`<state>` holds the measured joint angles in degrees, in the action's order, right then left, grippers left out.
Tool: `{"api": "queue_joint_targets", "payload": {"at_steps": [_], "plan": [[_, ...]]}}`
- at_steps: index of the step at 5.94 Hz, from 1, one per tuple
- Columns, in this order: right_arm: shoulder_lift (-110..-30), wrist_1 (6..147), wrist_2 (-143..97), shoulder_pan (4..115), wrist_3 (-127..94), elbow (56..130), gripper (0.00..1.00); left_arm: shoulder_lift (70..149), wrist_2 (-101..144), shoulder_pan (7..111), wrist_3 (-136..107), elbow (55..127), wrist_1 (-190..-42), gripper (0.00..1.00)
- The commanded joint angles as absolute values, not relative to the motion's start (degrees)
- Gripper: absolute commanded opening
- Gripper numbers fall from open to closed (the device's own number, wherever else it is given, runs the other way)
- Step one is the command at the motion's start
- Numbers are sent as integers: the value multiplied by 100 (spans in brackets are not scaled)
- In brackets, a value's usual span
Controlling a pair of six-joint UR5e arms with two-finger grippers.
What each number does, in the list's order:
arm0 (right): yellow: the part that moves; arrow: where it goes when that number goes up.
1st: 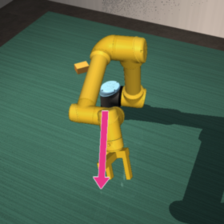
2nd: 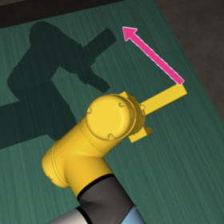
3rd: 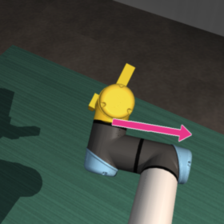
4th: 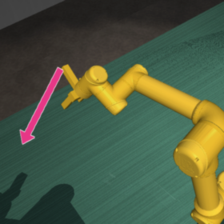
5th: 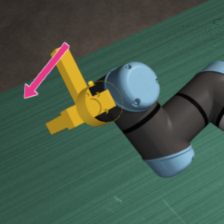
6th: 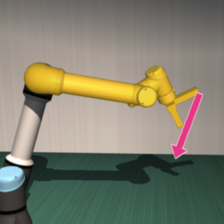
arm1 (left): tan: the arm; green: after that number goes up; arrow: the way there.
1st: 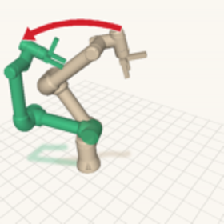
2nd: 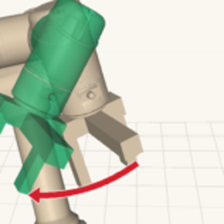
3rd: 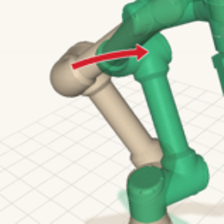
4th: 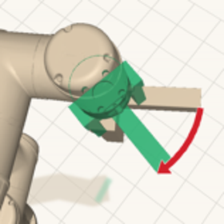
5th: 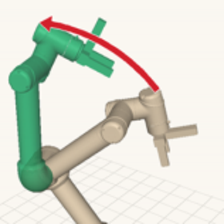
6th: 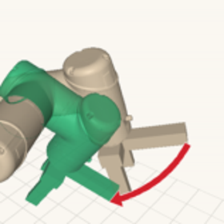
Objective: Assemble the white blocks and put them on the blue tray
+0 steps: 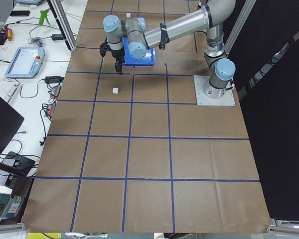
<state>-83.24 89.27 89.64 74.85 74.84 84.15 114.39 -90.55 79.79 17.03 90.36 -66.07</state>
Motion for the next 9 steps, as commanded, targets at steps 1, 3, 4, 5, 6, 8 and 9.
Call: {"api": "queue_joint_targets", "payload": {"at_steps": [1,3,4,5,6,8,9], "plan": [[-7877,9525,8913,7033,10952,8280,100,12109,-9105,7823,2073,9096,-5733,99],[-7559,9729,8258,6970,11698,8288,100,12462,-9132,7778,2118,9114,-5582,99],[-7376,9721,7679,6761,11742,8305,99,12524,-9132,7778,2118,9140,-5581,87],[-7009,9721,7055,6280,12299,8323,100,12524,-9106,7778,2109,9132,-5581,37],[-6526,9721,6701,6093,12583,8323,100,12524,-9071,7770,2057,9123,-5590,13],[-5620,9834,5987,6021,13041,8323,100,12350,-9114,7787,2318,9070,-5598,0],[-5338,9852,5942,6012,13287,8332,100,12070,-9106,7883,2834,9114,-5633,0]]}}
